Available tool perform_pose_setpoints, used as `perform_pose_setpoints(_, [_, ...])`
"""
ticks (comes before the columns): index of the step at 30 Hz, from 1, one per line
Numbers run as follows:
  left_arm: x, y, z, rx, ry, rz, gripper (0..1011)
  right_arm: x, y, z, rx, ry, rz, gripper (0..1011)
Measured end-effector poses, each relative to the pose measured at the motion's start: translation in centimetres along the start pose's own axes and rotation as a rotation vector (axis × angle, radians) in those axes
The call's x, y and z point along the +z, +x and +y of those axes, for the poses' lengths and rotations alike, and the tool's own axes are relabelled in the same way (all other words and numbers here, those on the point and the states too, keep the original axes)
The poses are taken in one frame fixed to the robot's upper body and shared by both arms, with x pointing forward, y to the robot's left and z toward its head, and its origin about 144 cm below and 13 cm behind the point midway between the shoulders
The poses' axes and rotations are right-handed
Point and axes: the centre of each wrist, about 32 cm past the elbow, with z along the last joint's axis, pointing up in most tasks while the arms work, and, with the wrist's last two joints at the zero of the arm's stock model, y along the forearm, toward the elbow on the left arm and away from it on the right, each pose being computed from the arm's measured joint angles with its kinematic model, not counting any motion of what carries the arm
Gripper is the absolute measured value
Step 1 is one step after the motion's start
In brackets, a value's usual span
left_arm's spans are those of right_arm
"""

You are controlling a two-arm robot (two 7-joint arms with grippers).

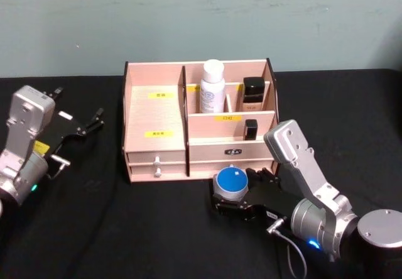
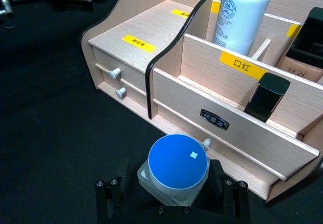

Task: Pick up the facial cleanser and watermelon frost from the table and place them into the tiered storage box.

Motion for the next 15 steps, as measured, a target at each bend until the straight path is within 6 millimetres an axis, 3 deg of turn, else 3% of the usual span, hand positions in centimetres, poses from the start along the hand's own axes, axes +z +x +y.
perform_pose_setpoints(15, [0.00,0.00,0.00,0.000,0.000,0.000,1001,0.03,-0.04,0.55,0.000,-0.002,-0.003,1003])
